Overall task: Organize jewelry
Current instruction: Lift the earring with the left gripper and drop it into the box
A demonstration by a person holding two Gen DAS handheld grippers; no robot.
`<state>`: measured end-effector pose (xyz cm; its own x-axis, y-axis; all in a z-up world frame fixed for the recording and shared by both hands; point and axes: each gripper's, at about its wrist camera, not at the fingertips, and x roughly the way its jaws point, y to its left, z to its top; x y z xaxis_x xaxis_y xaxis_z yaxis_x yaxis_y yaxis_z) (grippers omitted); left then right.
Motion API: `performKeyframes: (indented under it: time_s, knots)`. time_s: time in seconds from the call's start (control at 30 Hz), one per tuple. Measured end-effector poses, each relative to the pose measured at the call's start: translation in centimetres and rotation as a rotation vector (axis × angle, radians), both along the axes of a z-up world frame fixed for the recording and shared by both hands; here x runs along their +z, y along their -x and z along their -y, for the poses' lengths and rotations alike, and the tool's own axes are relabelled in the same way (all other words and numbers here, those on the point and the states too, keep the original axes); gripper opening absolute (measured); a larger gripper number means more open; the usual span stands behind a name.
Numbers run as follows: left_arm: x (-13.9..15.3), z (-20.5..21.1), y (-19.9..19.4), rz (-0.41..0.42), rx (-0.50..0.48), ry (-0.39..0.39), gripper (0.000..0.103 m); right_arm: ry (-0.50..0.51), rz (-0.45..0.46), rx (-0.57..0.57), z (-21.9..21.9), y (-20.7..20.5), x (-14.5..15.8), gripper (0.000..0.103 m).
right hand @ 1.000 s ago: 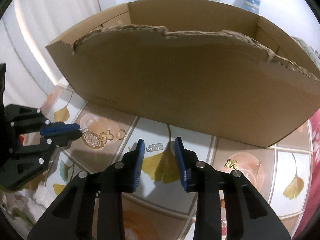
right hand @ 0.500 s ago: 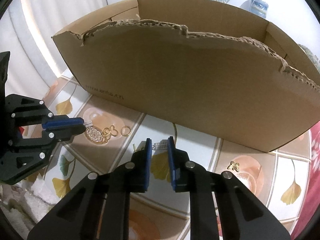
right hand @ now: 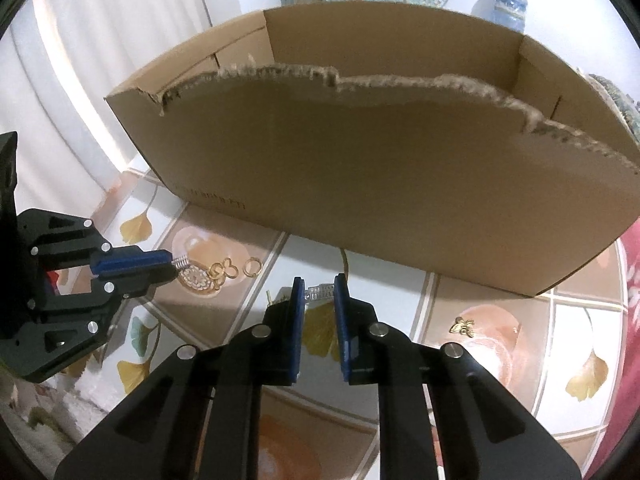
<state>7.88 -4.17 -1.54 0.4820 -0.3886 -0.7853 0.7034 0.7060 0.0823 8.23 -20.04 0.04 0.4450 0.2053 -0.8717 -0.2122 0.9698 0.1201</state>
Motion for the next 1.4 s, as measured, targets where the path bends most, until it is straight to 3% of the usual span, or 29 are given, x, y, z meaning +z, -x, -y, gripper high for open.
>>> performKeyframes:
  time_s: [0.33,0.77,0.93,1.03,1.2,1.4]
  knots:
    - [2.8,-0.4,0.9,0.075,0.023,0.051,0.004,-0.016,0.078,0.007,2.7,1.9,3.5,0.015]
    - [12.2,-0.1,0.7,0.24,-0.006,0.217,0.004,-0.025,0.324,0.107,3.2,2.2,12.0,0.015]
    - [14.4,3.1,-4.0,0.138,-0.073,0.209,0.004,-0.025,0.331,0.145,4.2,-2.3,14.8,0.015]
    - [13.9,6.1,-8.7,0.002,-0.088,0.174,0.004,-0.008,0.19,0.14,5.1,-7.6,14.2,0.015]
    - [9.8,10.6,-16.2,-0.201,-0.037,0.023,0.004,0.028,-0.048,0.127,5.6,-14.3,10.6,0.015]
    - [6.0,12.7,-20.4,-0.365,-0.001,-0.035,0.004,0.091,-0.199,0.138,5.7,-18.2,6.9,0.015]
